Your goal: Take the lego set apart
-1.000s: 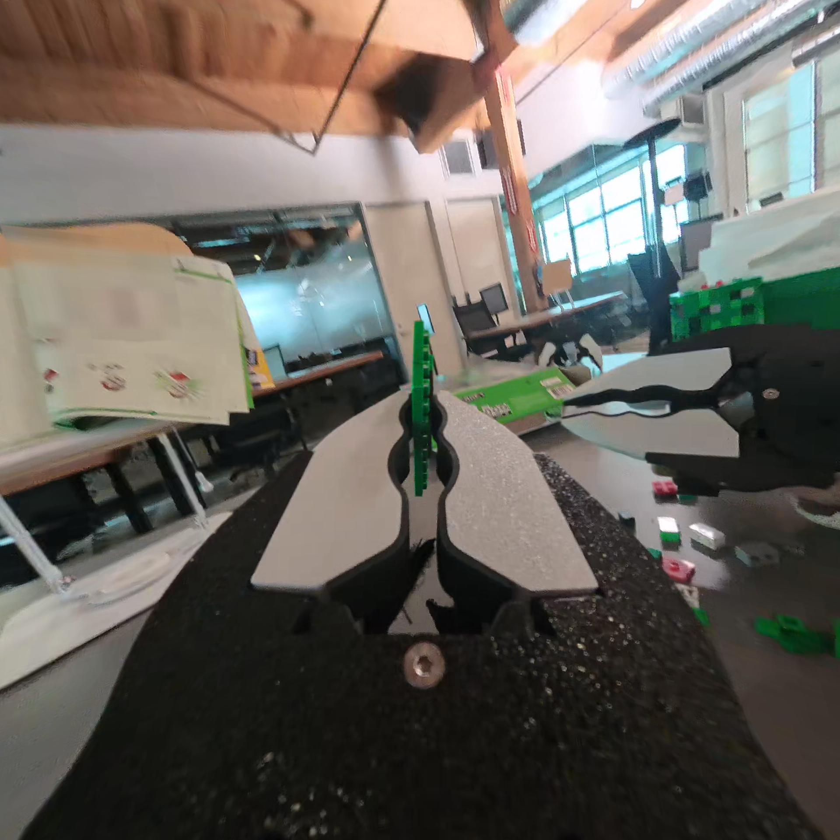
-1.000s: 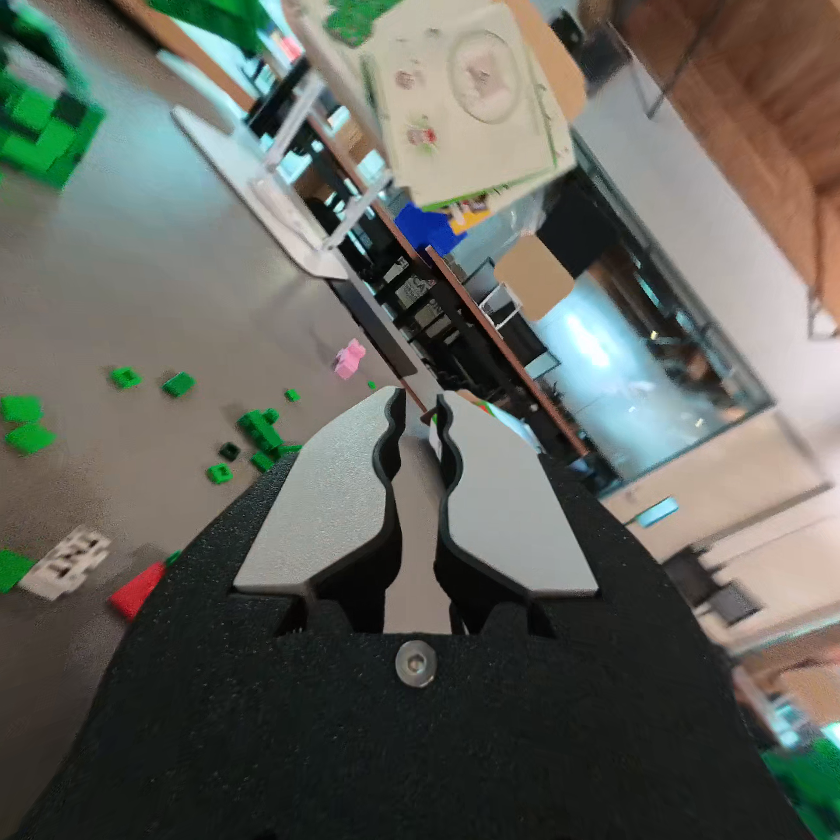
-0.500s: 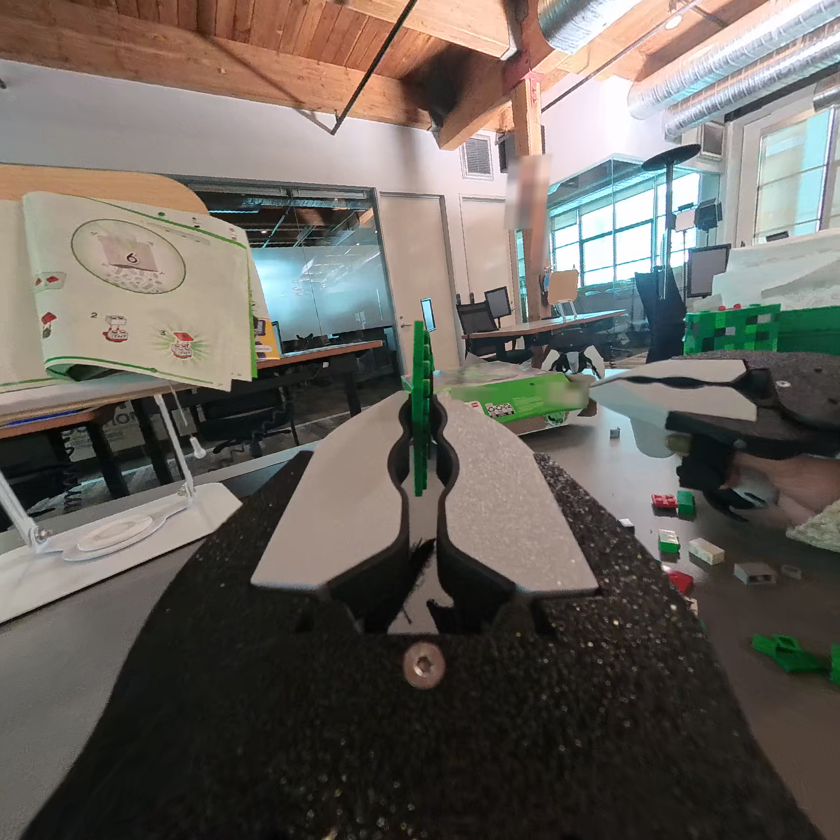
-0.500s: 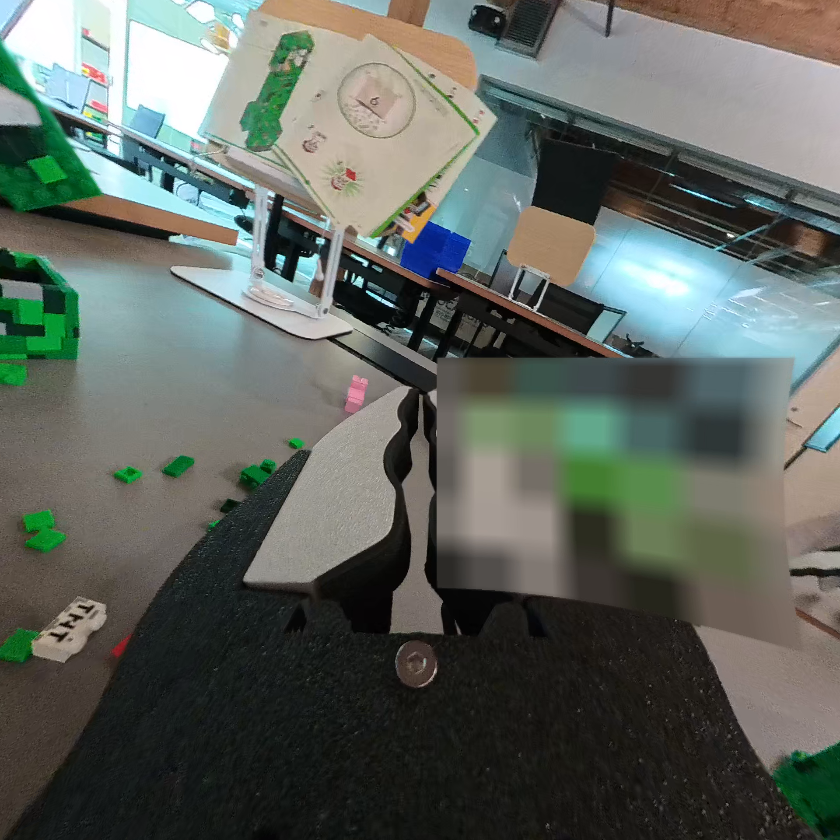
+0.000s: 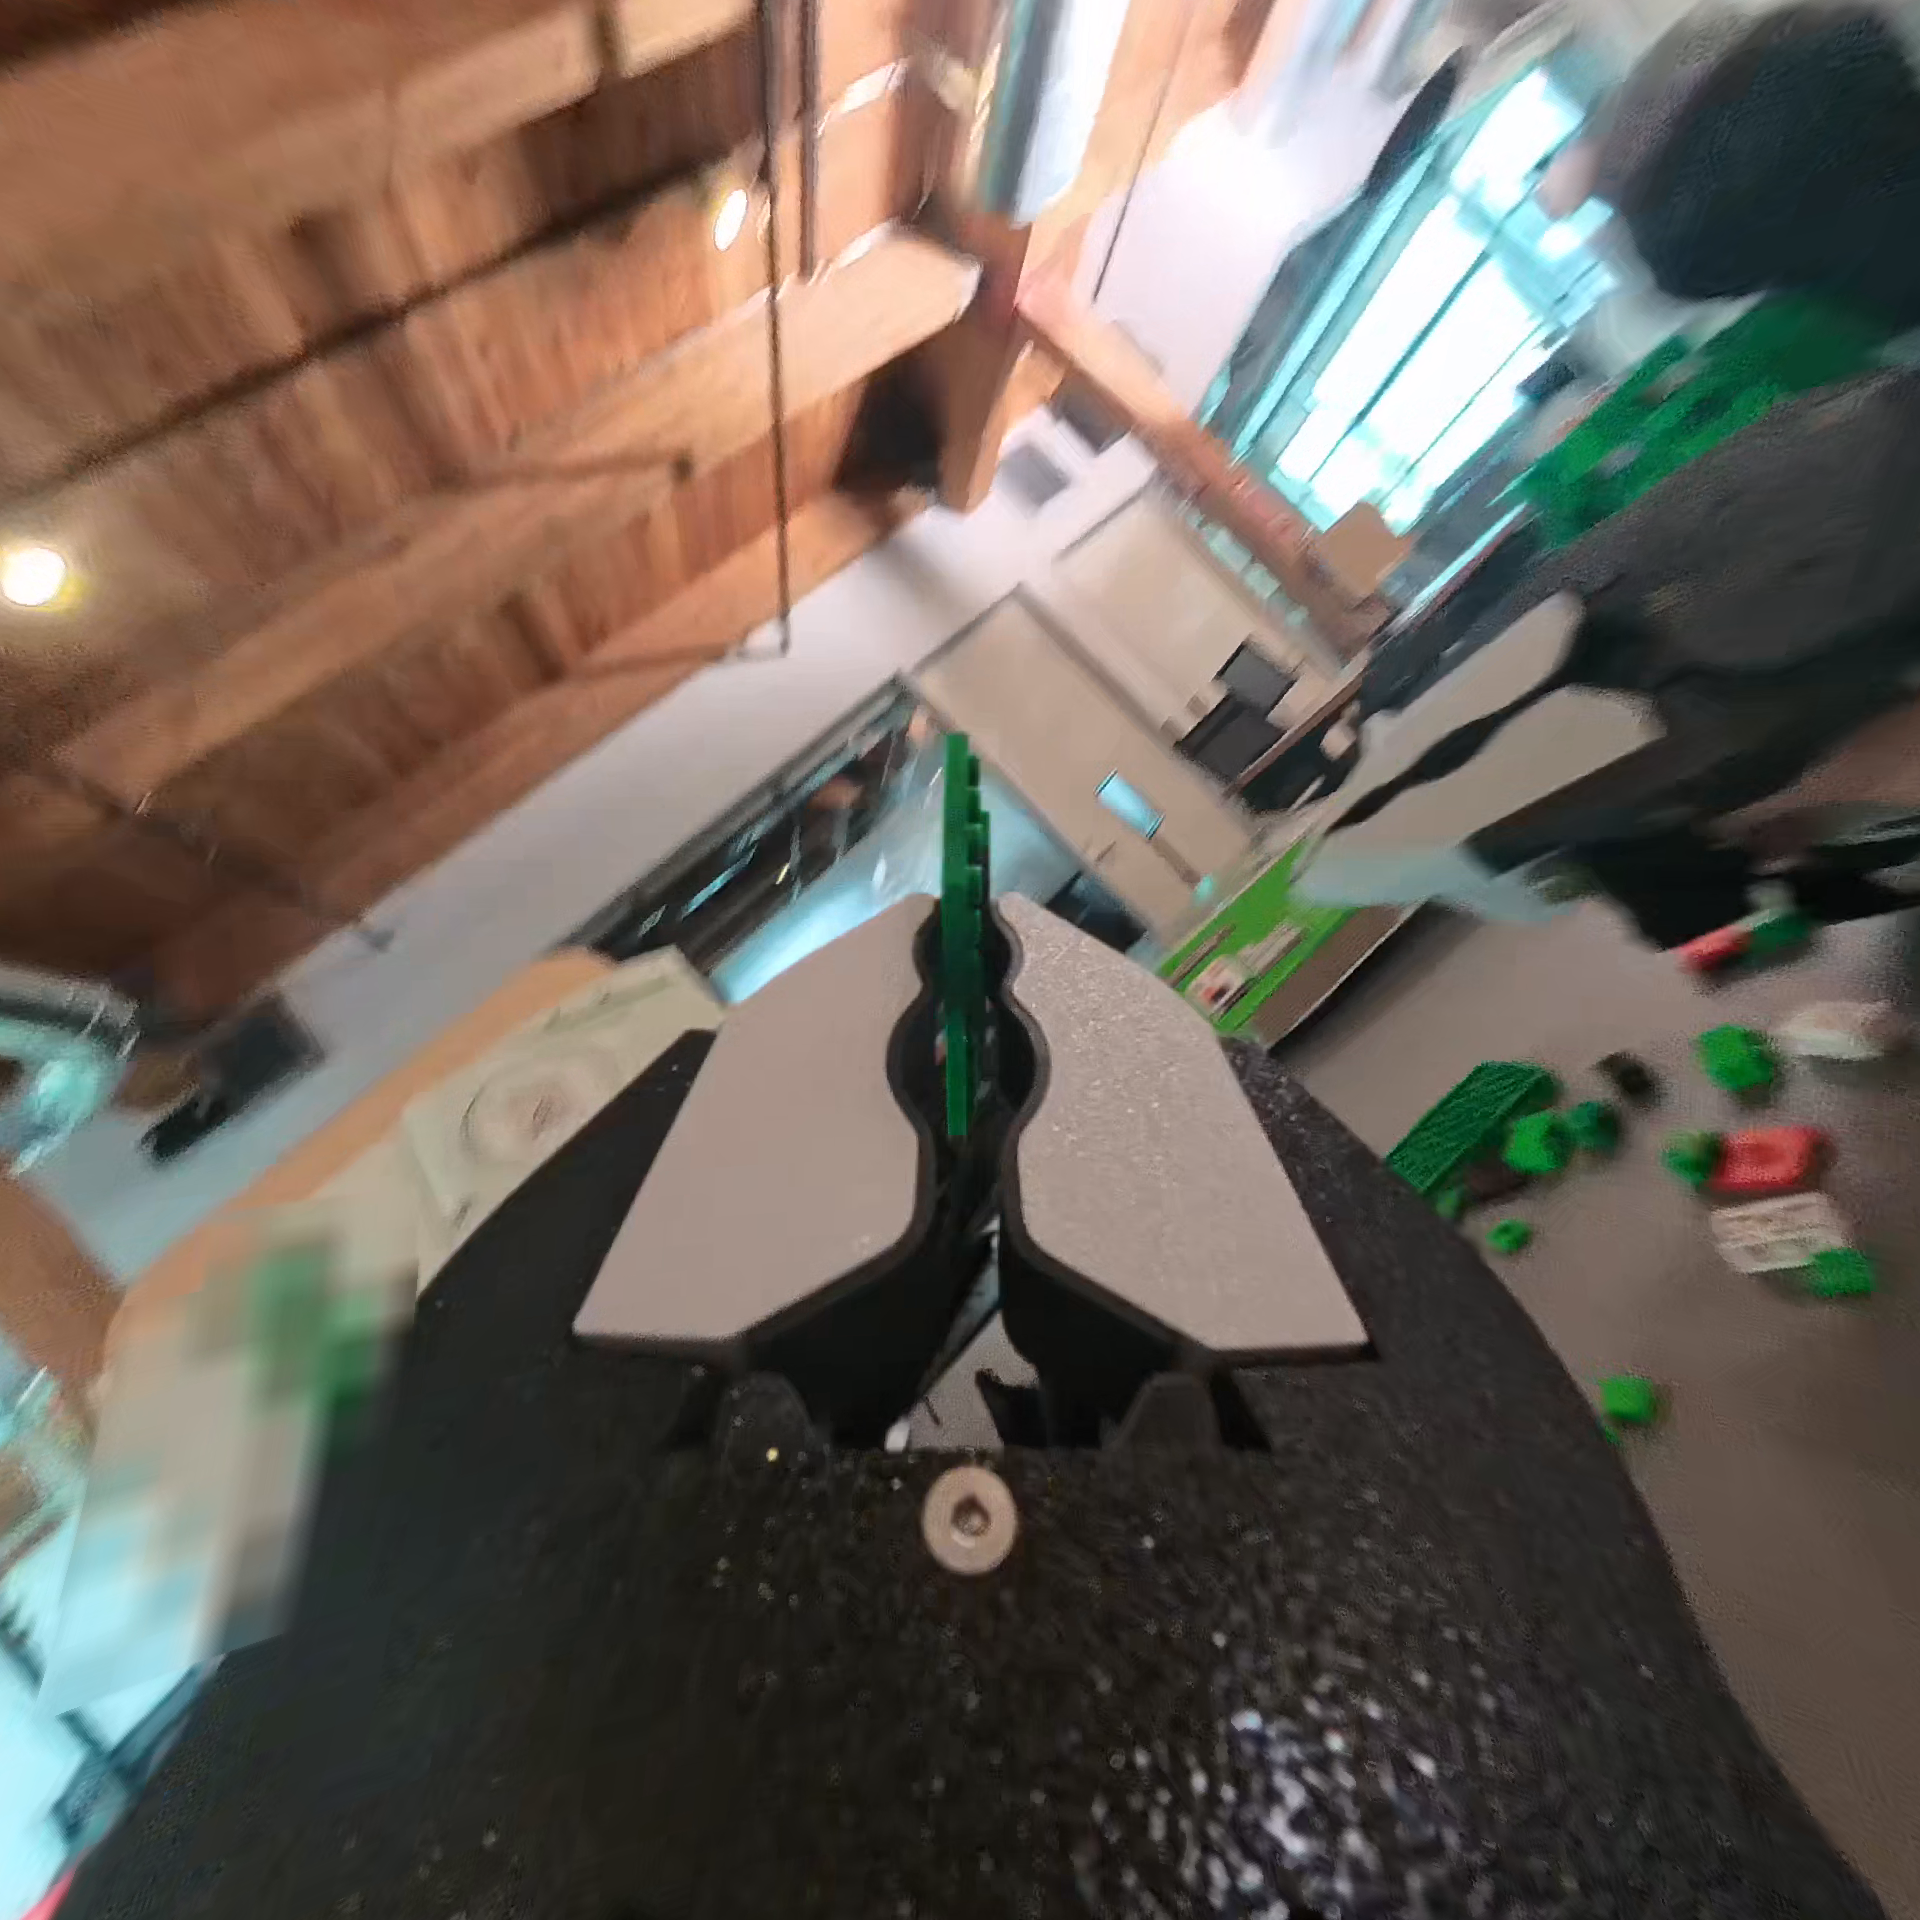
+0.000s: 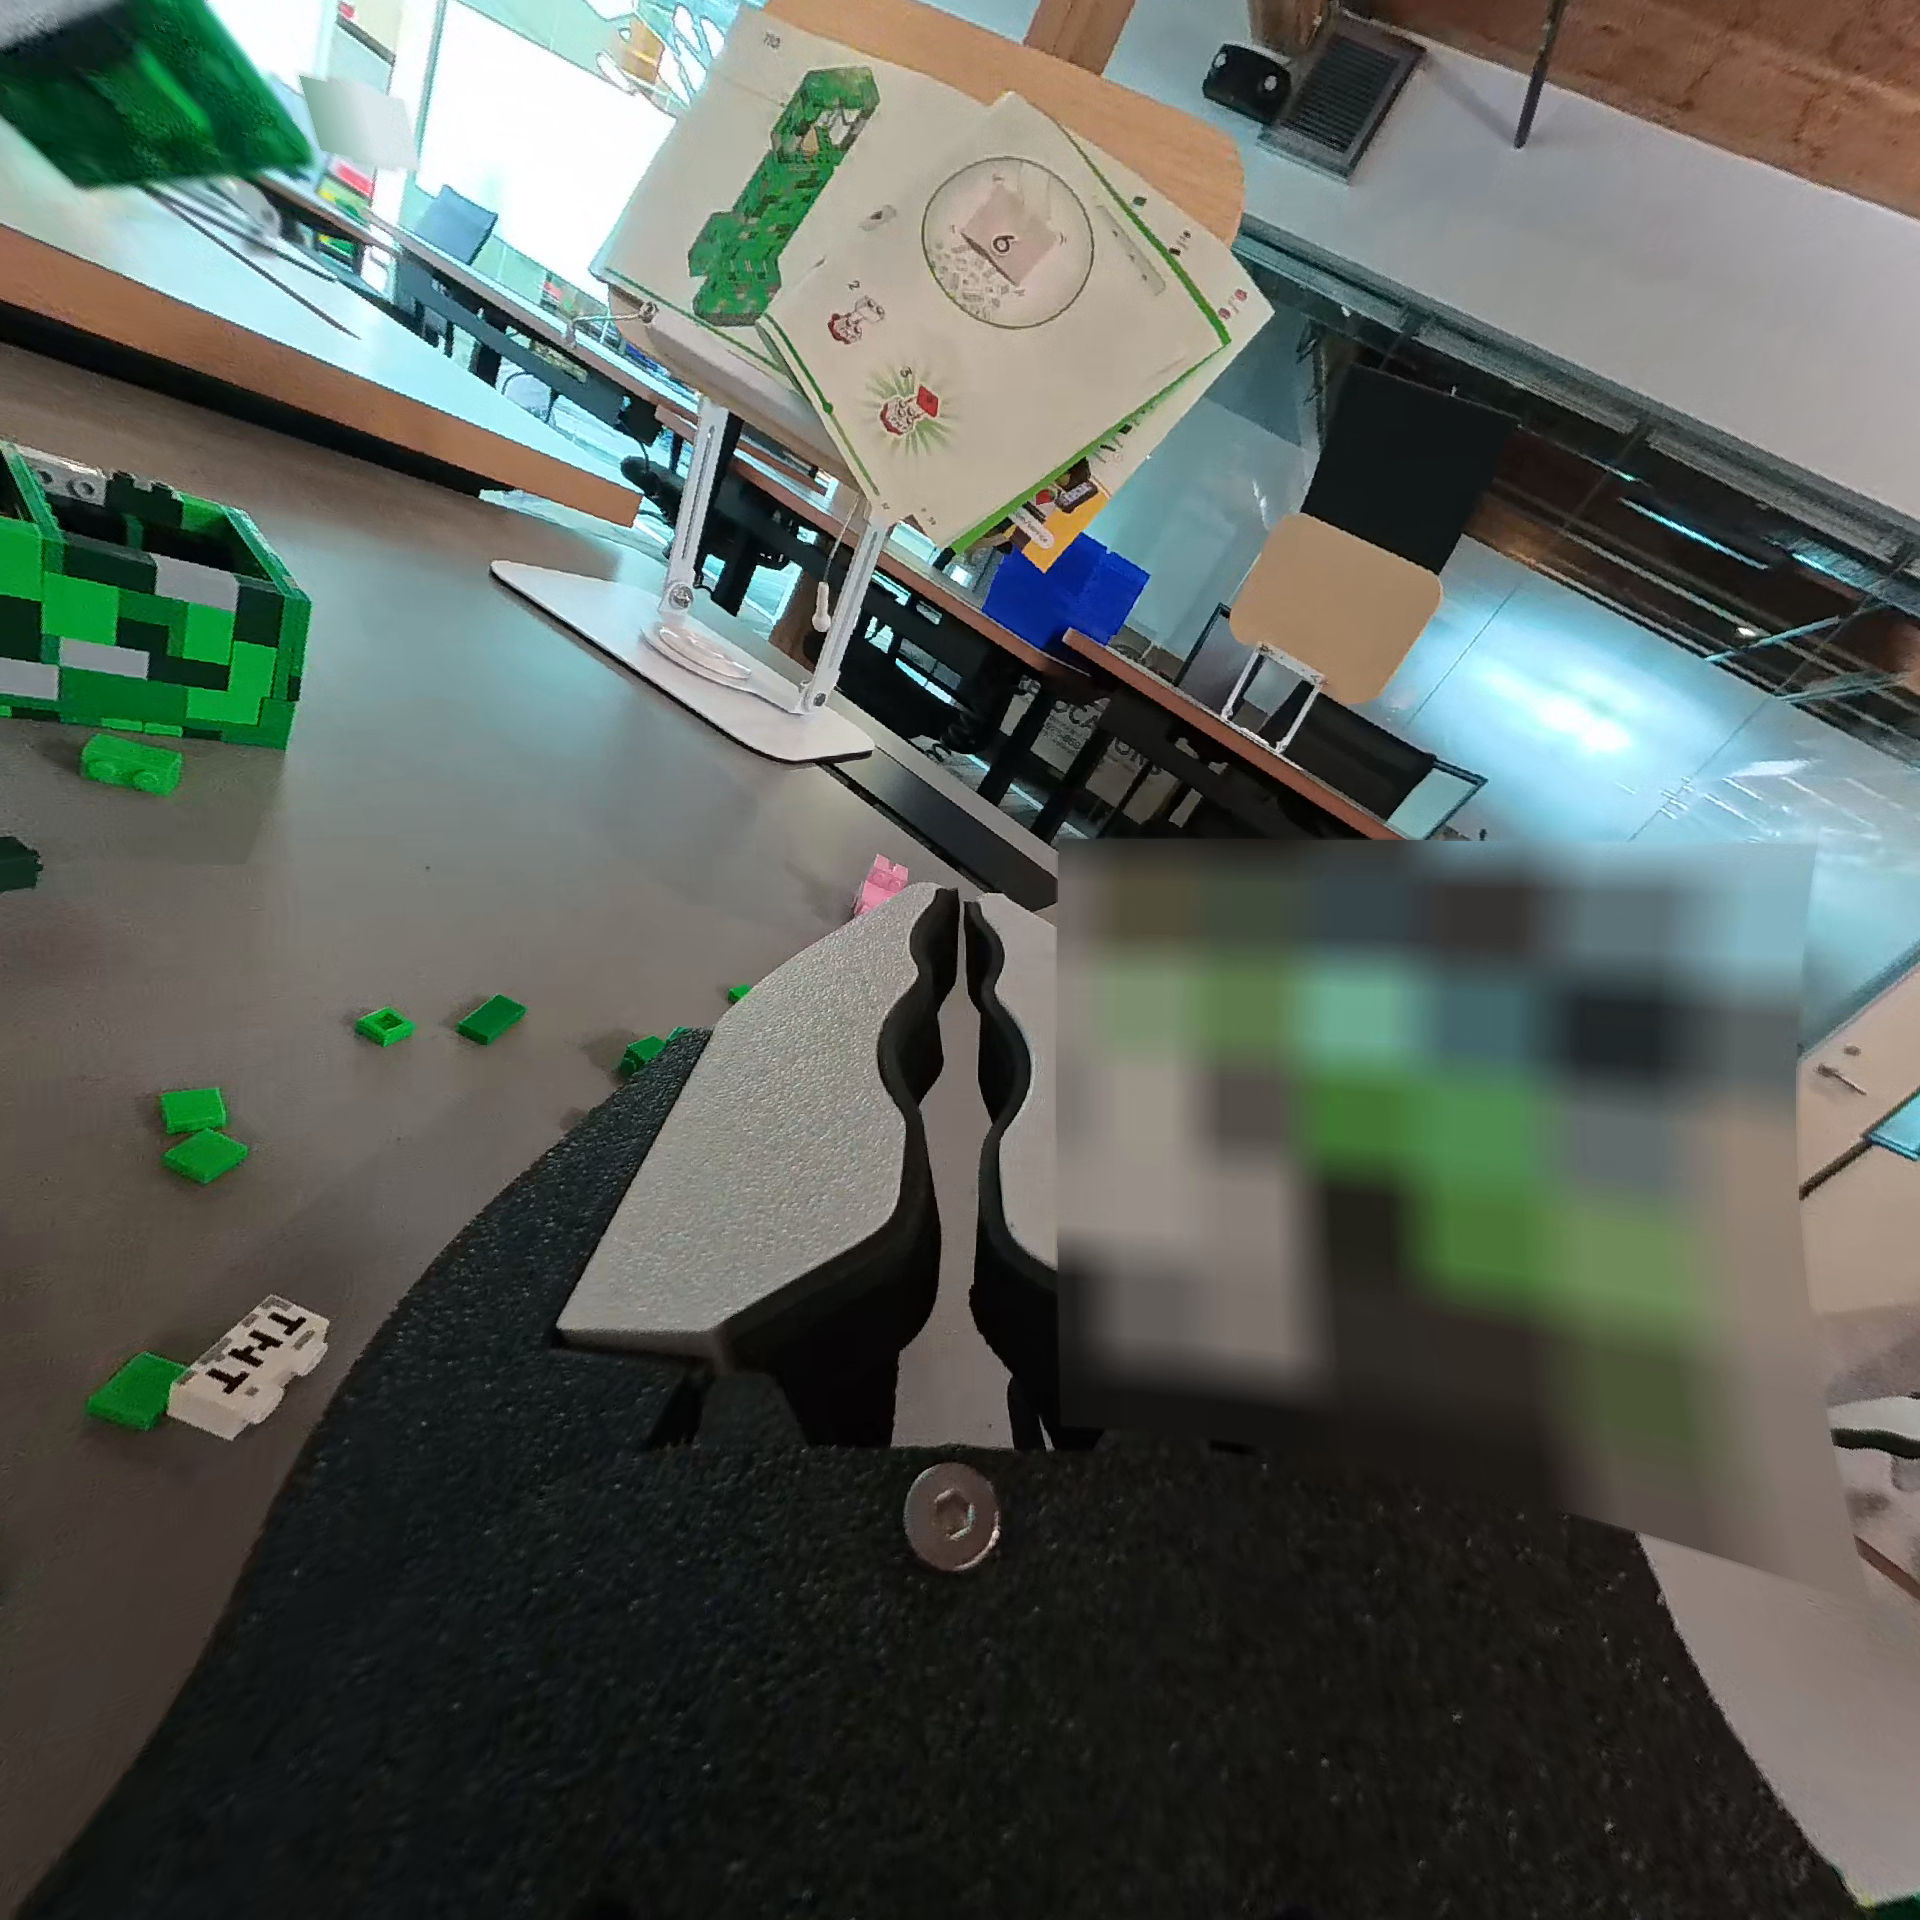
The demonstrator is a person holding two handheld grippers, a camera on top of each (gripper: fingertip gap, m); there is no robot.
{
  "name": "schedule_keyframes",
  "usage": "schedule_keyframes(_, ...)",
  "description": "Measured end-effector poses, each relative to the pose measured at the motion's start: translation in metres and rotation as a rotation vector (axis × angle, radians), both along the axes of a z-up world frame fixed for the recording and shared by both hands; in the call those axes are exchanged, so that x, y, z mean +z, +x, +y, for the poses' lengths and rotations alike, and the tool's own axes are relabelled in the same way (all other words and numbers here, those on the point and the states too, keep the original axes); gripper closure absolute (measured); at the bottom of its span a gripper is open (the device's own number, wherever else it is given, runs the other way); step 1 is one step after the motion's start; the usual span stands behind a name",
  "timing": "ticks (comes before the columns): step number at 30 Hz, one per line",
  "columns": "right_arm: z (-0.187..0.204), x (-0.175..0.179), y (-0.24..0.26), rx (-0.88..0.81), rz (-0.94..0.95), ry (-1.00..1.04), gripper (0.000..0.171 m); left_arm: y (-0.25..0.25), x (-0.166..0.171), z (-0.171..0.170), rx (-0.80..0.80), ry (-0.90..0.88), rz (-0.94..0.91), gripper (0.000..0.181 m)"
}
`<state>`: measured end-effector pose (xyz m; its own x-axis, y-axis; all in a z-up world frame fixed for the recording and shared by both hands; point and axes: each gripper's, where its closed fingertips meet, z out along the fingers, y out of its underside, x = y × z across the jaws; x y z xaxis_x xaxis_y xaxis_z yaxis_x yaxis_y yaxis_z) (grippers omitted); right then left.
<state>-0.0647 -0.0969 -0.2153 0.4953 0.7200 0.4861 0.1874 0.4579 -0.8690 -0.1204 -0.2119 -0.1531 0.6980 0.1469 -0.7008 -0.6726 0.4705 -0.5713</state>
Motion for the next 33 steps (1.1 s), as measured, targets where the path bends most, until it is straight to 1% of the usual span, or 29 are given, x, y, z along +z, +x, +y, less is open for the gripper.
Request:
schedule_keyframes(2,0.001,0.000,0.001,0.000,0.004,-0.004,0.171,0.032,-0.001,-0.016,-0.182,0.005,0.049,0.176)
schedule_keyframes(4,0.001,0.000,0.001,-0.002,0.007,-0.007,0.171,0.061,0.001,-0.038,-0.431,-0.056,0.028,0.176)
schedule_keyframes(7,0.003,-0.001,0.002,-0.006,0.008,-0.015,0.171,0.077,0.019,-0.072,-0.843,-0.173,-0.143,0.176)
schedule_keyframes(8,0.003,-0.001,0.002,-0.007,0.010,-0.017,0.171,0.075,0.026,-0.080,-0.946,-0.192,-0.191,0.176)
schedule_keyframes(10,0.004,-0.001,0.002,-0.006,0.013,-0.021,0.171,0.069,0.031,-0.090,-1.098,-0.227,-0.249,0.176)
schedule_keyframes(12,0.004,-0.001,0.002,-0.003,0.013,-0.021,0.171,0.064,0.036,-0.094,-1.160,-0.229,-0.297,0.176)
schedule_keyframes(18,0.001,-0.005,-0.005,0.023,-0.015,-0.014,0.171,0.065,0.039,-0.097,-1.174,-0.217,-0.300,0.176)
schedule_keyframes(21,-0.001,-0.006,-0.006,0.031,-0.025,-0.006,0.171,0.062,0.039,-0.089,-1.125,-0.215,-0.333,0.176)
schedule_keyframes(23,-0.001,-0.006,-0.006,0.033,-0.023,-0.006,0.171,0.055,0.035,-0.070,-1.009,-0.234,-0.388,0.176)
schedule_keyframes(26,-0.001,-0.006,-0.007,0.039,-0.017,-0.015,0.171,0.049,0.018,-0.047,-0.840,-0.281,-0.387,0.176)
schedule_keyframes(28,-0.002,-0.006,-0.008,0.047,-0.018,-0.015,0.171,0.039,0.008,-0.031,-0.713,-0.286,-0.418,0.176)
schedule_keyframes(29,-0.002,-0.006,-0.008,0.046,-0.021,-0.011,0.171,0.033,0.002,-0.023,-0.646,-0.294,-0.443,0.176)
schedule_keyframes(31,-0.002,-0.006,-0.008,0.041,-0.027,0.000,0.171,0.016,-0.010,-0.006,-0.515,-0.329,-0.552,0.176)
schedule_keyframes(33,-0.003,-0.007,-0.008,0.036,-0.032,0.008,0.171,0.006,-0.027,0.007,-0.437,-0.397,-0.630,0.176)
